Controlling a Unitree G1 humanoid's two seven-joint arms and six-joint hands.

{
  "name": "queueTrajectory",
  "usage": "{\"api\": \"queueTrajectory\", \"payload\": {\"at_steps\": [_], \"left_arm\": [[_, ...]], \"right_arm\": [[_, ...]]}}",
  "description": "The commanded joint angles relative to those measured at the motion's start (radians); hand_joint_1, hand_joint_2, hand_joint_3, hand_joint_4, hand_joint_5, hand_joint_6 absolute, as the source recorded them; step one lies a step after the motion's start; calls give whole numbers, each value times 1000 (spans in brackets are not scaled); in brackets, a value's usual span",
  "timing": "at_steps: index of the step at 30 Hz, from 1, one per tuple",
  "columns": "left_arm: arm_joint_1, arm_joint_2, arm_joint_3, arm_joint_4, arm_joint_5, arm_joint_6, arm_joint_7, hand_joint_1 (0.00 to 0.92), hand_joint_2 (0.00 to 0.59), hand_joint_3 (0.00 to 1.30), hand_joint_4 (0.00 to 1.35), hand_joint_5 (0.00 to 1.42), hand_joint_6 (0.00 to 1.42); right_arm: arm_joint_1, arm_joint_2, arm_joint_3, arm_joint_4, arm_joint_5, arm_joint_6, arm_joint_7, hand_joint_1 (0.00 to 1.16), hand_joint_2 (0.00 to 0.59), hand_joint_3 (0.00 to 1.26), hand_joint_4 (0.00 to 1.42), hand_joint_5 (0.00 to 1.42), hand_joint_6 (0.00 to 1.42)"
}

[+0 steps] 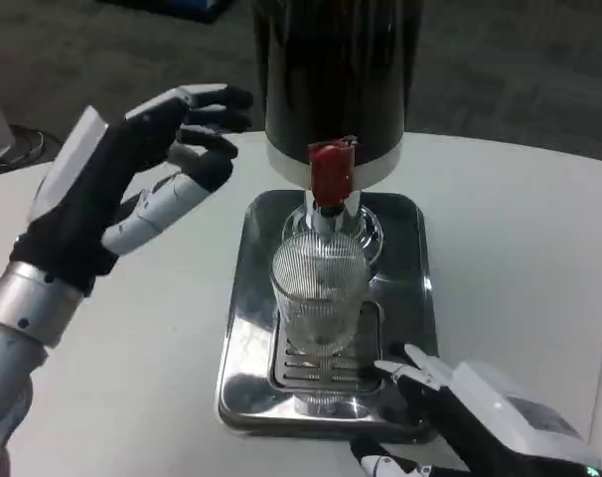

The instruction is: Grasp the cup under the faucet to collect the drink, then remove the cup.

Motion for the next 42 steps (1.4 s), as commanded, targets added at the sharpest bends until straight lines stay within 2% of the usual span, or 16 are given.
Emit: {"api": "queueTrajectory", "payload": {"at_steps": [1,6,12,26,33,42], "left_arm": [[-69,-11,-21,-13,-74,63,-130,0,78,354,344,462,633],[-106,-28,-36,-20,-126,103,-236,0,85,361,355,475,658],[-141,-46,-49,-12,-130,121,-304,0,91,388,380,506,704],[-244,-100,-85,103,-89,120,-358,0,95,406,396,521,717],[-296,-109,-123,188,-70,131,-407,0,95,406,396,521,713],[-296,-115,-145,210,-70,118,-431,0,97,406,396,521,710]], "right_arm": [[19,-1,2,-11,-2,-6,-19,354,437,180,1,26,99],[29,-3,-6,-21,1,-6,-28,354,437,185,1,26,98],[28,-1,-9,-19,6,-4,-32,354,437,181,8,26,98],[38,-2,-21,-24,21,-4,-41,354,437,176,12,26,98],[45,-1,-26,-26,31,-6,-45,354,437,175,12,26,104],[39,-5,-27,-22,37,-5,-44,354,437,175,12,28,111]]}}
